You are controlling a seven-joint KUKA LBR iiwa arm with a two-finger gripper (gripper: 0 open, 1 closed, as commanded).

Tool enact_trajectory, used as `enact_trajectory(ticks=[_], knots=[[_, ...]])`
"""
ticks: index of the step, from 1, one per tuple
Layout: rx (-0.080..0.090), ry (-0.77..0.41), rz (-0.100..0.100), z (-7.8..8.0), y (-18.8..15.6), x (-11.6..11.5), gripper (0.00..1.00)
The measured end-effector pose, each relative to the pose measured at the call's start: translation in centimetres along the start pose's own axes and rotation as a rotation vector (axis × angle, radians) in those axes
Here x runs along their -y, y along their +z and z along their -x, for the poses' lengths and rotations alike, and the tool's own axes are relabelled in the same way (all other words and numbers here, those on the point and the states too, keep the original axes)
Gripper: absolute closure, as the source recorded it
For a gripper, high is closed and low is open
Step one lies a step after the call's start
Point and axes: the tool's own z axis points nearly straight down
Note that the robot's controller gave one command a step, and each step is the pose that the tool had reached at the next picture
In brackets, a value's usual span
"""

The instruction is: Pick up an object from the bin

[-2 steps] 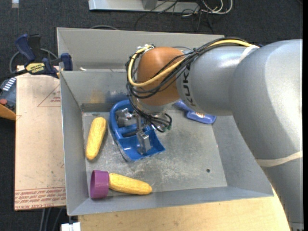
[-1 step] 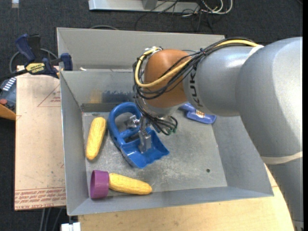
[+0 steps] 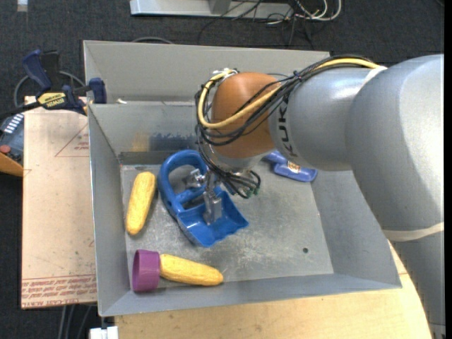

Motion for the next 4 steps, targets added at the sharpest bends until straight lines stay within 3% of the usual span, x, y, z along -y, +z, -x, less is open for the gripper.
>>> enact_trajectory(ticks=[1,2,3,4], knots=[[-0.003,-0.008,0.001,-0.6,-8.1,-0.4,1.00],[0.003,-0.020,0.000,0.1,-17.2,0.5,1.00],[0.004,0.001,0.001,5.2,-8.3,-6.2,0.00],[0.000,0.002,0.003,5.6,-7.5,-6.8,0.00]])
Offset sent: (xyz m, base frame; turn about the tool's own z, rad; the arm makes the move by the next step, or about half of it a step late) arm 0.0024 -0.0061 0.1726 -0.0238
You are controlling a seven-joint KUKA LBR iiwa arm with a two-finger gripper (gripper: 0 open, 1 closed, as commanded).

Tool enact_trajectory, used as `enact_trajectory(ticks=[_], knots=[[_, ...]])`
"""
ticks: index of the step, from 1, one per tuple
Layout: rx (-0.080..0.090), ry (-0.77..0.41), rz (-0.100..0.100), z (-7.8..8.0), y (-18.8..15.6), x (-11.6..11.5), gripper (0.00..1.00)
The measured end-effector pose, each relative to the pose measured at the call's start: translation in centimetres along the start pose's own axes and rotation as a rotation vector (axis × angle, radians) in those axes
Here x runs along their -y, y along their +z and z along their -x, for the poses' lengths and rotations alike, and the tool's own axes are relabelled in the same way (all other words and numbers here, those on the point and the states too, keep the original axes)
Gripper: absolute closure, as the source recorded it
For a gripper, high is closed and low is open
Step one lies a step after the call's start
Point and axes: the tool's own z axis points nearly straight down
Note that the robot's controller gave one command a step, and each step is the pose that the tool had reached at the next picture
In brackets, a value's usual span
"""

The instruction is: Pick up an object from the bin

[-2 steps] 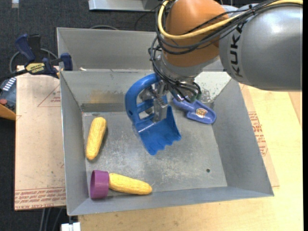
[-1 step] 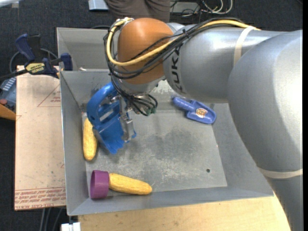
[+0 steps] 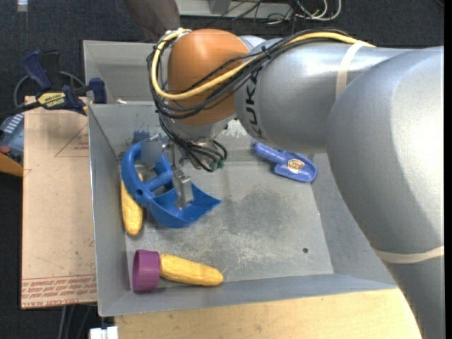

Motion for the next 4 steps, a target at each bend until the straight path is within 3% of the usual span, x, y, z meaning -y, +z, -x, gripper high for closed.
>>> enact_trajectory(ticks=[1,2,3,4], knots=[[0.009,-0.204,-0.004,1.4,4.7,-0.5,0.00],[0.001,-0.028,0.000,2.5,7.3,-1.2,1.00],[0.001,-0.027,0.001,2.5,7.3,-1.2,1.00],[-0.008,-0.022,-0.016,2.9,7.3,-1.9,1.00]])
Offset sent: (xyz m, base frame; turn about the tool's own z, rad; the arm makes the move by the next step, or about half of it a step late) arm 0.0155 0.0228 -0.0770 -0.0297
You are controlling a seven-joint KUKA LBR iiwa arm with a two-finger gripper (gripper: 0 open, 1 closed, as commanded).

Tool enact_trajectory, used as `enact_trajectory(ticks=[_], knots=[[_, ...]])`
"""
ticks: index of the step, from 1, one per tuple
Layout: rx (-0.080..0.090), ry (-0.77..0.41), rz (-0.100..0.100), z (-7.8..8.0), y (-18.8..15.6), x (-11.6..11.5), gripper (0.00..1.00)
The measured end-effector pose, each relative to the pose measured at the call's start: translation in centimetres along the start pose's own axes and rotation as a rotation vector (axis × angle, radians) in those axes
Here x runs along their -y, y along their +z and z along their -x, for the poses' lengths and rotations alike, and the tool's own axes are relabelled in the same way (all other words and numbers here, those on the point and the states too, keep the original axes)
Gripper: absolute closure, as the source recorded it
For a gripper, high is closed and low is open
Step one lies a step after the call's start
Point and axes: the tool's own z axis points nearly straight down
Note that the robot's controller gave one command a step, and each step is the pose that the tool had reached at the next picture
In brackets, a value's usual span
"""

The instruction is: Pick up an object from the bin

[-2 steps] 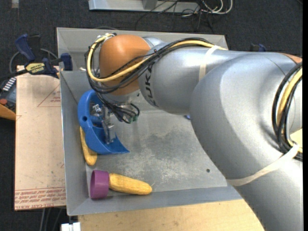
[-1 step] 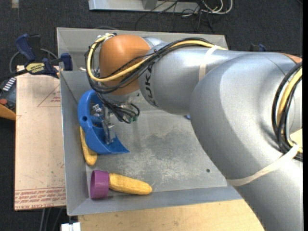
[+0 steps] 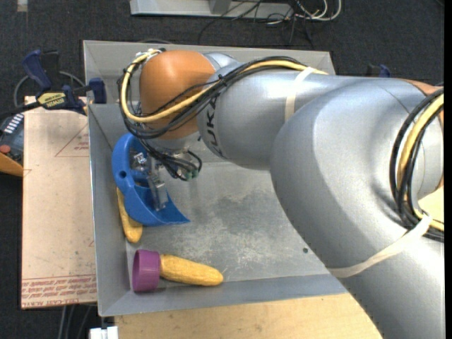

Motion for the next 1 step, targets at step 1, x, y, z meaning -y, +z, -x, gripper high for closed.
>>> enact_trajectory(ticks=[1], knots=[[0.001,0.029,0.008,0.14,-0.68,-0.02,1.00]])
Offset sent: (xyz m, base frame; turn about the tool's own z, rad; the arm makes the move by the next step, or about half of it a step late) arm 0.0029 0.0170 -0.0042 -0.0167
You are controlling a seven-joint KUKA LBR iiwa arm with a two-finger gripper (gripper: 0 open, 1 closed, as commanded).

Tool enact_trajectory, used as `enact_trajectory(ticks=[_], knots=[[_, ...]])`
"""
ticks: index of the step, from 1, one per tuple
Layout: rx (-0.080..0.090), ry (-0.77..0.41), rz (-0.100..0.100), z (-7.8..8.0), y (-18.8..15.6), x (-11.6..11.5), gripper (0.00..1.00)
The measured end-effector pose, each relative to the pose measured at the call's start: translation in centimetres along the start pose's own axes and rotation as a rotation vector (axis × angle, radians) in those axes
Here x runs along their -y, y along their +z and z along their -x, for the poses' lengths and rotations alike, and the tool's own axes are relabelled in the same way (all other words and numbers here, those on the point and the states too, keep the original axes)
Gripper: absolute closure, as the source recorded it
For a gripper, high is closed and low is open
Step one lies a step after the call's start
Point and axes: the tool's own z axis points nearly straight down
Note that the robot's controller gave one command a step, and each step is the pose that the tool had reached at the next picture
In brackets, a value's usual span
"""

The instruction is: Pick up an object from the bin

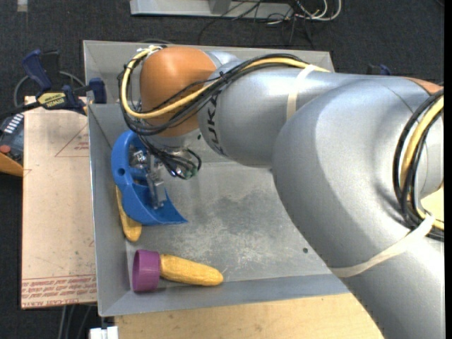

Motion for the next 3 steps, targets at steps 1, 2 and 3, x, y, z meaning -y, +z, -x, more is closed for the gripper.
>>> enact_trajectory(ticks=[1,2,3], knots=[[-0.001,-0.002,-0.001,0.1,0.1,0.0,1.00],[0.010,-0.068,-0.006,-1.7,0.6,-0.6,1.00],[0.001,-0.019,-0.018,-1.6,0.6,-1.0,1.00]])
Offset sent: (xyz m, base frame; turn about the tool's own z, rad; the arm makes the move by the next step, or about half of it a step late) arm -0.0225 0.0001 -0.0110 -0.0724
